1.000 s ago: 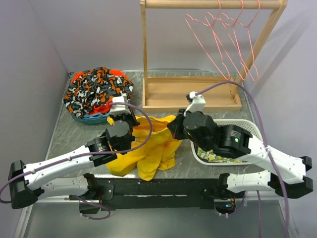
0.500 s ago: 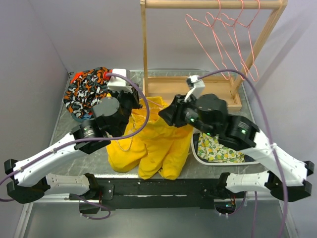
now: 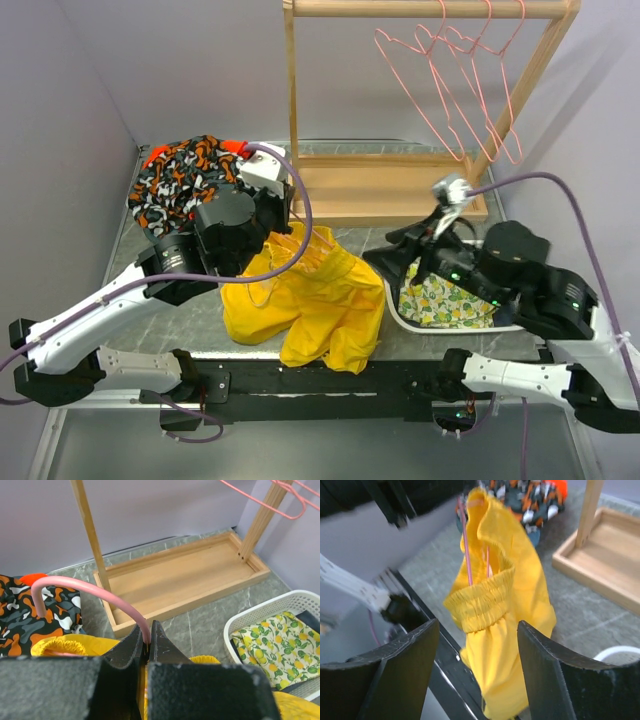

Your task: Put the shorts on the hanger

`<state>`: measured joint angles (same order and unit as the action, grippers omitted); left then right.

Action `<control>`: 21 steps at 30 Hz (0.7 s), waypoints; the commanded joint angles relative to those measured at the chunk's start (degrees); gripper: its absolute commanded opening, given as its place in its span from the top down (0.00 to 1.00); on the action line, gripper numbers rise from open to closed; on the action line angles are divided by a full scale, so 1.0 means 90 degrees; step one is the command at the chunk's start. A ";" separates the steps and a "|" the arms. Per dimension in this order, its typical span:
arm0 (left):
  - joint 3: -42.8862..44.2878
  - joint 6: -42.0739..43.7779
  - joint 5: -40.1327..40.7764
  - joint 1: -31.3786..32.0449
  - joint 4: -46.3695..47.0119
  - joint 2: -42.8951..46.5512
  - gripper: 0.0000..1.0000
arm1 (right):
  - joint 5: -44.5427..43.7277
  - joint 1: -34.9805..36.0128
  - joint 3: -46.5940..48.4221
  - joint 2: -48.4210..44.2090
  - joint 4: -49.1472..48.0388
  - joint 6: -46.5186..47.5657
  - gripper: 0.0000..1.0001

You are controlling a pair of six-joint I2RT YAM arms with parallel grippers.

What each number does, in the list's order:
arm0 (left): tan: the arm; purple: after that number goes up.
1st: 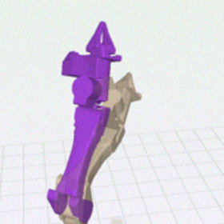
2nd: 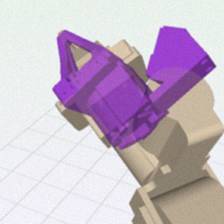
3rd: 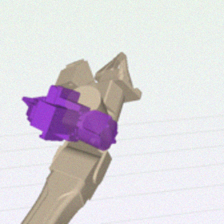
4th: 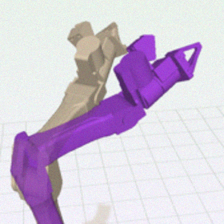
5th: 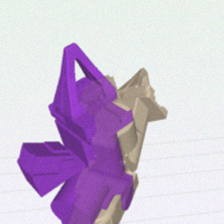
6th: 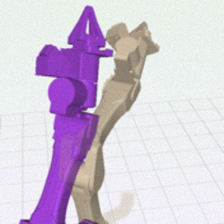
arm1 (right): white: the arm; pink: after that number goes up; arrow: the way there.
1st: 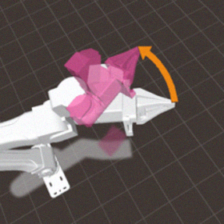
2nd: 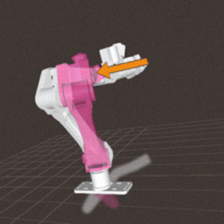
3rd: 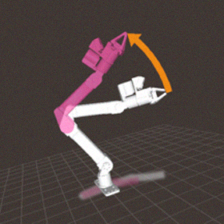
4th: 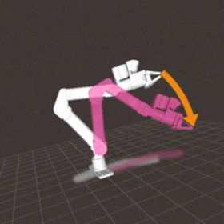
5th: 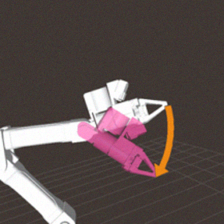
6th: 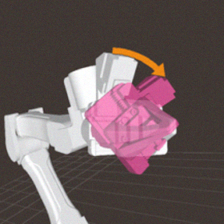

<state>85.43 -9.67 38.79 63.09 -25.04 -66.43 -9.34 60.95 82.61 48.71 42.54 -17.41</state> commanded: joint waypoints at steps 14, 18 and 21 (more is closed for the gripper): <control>-0.0019 0.0098 -0.0491 0.0031 0.0419 -0.0020 0.99 | -0.1608 0.1109 -0.0624 0.1151 0.0879 0.0528 0.39; 0.0029 0.0010 -0.0686 0.0031 0.0516 -0.0079 0.99 | -0.1598 0.1109 -0.0897 0.0975 0.0255 0.0372 0.83; 0.0136 -0.0106 -0.0667 0.0031 0.0584 -0.0128 0.96 | -0.1754 0.1109 -0.0927 0.0955 0.0108 0.0207 1.00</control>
<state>84.66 -9.15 34.70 63.09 -24.53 -67.77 -21.15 70.87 74.56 58.74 49.23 -13.47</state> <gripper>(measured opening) 0.045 0.074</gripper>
